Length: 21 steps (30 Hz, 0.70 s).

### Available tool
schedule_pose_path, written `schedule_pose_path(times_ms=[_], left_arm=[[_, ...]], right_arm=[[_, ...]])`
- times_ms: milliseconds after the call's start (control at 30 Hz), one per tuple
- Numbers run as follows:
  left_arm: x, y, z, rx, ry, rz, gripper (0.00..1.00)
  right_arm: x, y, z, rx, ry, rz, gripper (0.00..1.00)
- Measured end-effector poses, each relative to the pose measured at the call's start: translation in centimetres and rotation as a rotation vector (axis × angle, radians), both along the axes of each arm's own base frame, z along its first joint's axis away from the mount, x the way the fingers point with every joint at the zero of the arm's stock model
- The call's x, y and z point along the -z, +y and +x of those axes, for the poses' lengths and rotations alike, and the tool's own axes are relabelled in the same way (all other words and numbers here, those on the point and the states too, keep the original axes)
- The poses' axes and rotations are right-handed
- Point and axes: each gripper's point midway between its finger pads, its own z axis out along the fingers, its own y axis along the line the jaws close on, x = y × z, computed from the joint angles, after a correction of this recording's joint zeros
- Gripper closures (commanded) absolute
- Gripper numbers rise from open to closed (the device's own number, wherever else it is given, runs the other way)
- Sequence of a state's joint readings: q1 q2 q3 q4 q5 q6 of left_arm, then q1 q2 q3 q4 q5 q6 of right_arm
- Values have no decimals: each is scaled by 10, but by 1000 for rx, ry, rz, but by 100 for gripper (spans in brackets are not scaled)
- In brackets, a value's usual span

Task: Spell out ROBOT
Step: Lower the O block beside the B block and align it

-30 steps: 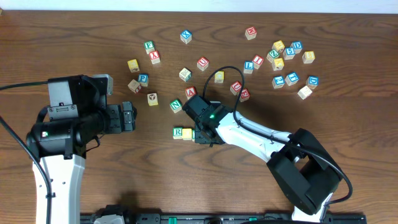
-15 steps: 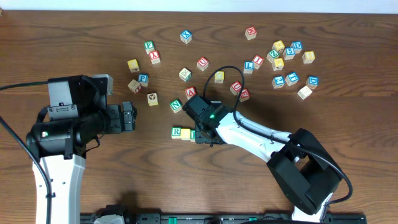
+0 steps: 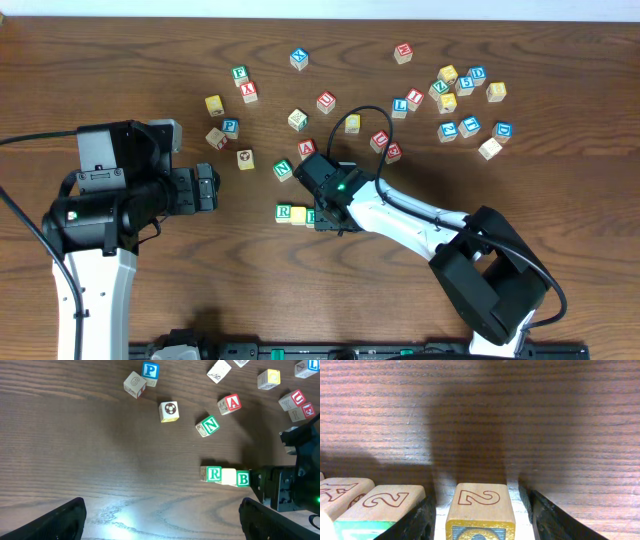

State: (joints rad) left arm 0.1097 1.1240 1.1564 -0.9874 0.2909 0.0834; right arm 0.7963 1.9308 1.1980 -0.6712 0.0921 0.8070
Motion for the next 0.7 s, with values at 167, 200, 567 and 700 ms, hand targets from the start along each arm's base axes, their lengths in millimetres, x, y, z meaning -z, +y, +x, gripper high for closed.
schedule_pose_path(times_ms=[167, 200, 567, 700], left_arm=[[0, 0, 0, 0, 0, 0, 4], [0, 0, 0, 0, 0, 0, 4], [0, 0, 0, 0, 0, 0, 4], [0, 0, 0, 0, 0, 0, 4]], right_arm=[[0, -4, 3, 12, -1, -4, 43], [0, -4, 4, 14, -2, -5, 43], [0, -8, 7, 25, -7, -10, 37], [0, -8, 7, 25, -8, -8, 36]])
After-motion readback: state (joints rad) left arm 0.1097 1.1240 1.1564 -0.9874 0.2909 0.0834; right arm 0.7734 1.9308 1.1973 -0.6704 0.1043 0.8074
